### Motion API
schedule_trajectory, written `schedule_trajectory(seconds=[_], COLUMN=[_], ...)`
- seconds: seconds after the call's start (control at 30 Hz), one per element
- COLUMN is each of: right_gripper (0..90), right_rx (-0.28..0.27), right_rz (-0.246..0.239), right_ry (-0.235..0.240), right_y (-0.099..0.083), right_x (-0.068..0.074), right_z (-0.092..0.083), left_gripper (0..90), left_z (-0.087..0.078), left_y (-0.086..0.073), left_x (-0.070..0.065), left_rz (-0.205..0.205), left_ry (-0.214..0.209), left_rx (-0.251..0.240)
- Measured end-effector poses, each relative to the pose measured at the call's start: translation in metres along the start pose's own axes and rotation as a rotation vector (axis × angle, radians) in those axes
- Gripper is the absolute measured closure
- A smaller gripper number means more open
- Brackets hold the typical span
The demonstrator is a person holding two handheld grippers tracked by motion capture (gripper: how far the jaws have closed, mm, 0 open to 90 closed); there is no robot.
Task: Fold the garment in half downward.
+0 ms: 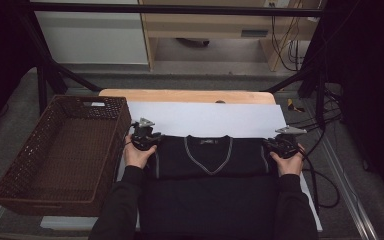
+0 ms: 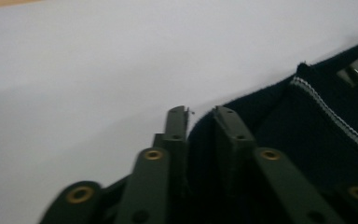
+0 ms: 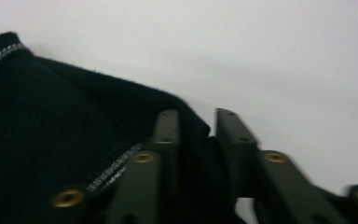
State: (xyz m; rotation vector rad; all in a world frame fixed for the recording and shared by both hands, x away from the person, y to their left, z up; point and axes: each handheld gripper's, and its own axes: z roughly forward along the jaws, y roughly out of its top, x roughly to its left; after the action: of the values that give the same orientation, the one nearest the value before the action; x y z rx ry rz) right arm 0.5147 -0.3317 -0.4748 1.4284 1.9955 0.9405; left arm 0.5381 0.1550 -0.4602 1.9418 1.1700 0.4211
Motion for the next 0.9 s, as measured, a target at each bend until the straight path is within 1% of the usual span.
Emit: schedule_trajectory(seconds=[0.03, 0.07, 0.13, 0.2, 0.27, 0.3, 0.33, 0.4, 0.47, 0.5, 0.6, 0.7, 0.77, 0.83, 0.9], right_gripper=[60.1, 53.6, 43.1, 38.4, 31.8, 29.7, 28.3, 25.7, 24.1, 23.2, 23.0, 22.5, 21.8, 21.7, 21.8], right_rx=[-0.012, -0.026, -0.052, -0.081, -0.088, -0.087, -0.086, -0.091, -0.092, -0.090, -0.094, -0.088, -0.084, -0.077, -0.076], right_rz=[0.005, 0.018, 0.044, 0.051, 0.049, 0.046, 0.047, 0.046, 0.040, 0.037, 0.048, 0.037, 0.038, 0.035, 0.030], right_ry=[-0.003, 0.001, 0.006, 0.014, 0.032, 0.044, 0.055, 0.080, 0.106, 0.111, 0.137, 0.148, 0.155, 0.160, 0.164], right_y=[0.000, 0.000, -0.001, -0.003, -0.004, -0.006, -0.006, -0.008, -0.009, -0.010, -0.010, -0.010, -0.009, -0.009, -0.008], right_x=[-0.001, -0.001, -0.002, -0.001, 0.000, 0.001, 0.002, 0.005, 0.007, 0.008, 0.010, 0.012, 0.014, 0.015, 0.016], right_z=[-0.003, -0.006, -0.013, -0.021, -0.027, -0.030, -0.032, -0.037, -0.041, -0.042, -0.046, -0.047, -0.047, -0.047, -0.046], left_gripper=[60.8, 55.5, 49.8, 46.2, 44.5, 44.6, 45.2, 50.9, 53.5, 54.8, 59.9, 64.2, 65.0, 65.6, 69.1], left_z=[-0.004, -0.008, -0.017, -0.023, -0.027, -0.028, -0.028, -0.028, -0.026, -0.025, -0.022, -0.018, -0.017, -0.017, -0.019], left_y=[0.001, 0.001, -0.001, -0.004, -0.009, -0.011, -0.013, -0.017, -0.020, -0.020, -0.021, -0.023, -0.023, -0.025, -0.025], left_x=[0.001, 0.001, 0.001, 0.000, -0.002, -0.002, -0.002, 0.001, 0.004, 0.005, 0.005, 0.003, 0.002, 0.000, -0.001], left_rz=[-0.012, -0.017, -0.025, -0.019, -0.008, -0.004, 0.002, -0.004, 0.009, 0.011, 0.008, 0.005, 0.009, 0.013, 0.009], left_ry=[0.001, 0.003, -0.009, -0.026, -0.057, -0.060, -0.063, -0.074, -0.060, -0.058, -0.067, -0.091, -0.107, -0.115, -0.117], left_rx=[-0.011, -0.021, -0.035, -0.021, -0.011, -0.008, -0.002, 0.009, 0.030, 0.037, 0.049, 0.068, 0.091, 0.108, 0.113])
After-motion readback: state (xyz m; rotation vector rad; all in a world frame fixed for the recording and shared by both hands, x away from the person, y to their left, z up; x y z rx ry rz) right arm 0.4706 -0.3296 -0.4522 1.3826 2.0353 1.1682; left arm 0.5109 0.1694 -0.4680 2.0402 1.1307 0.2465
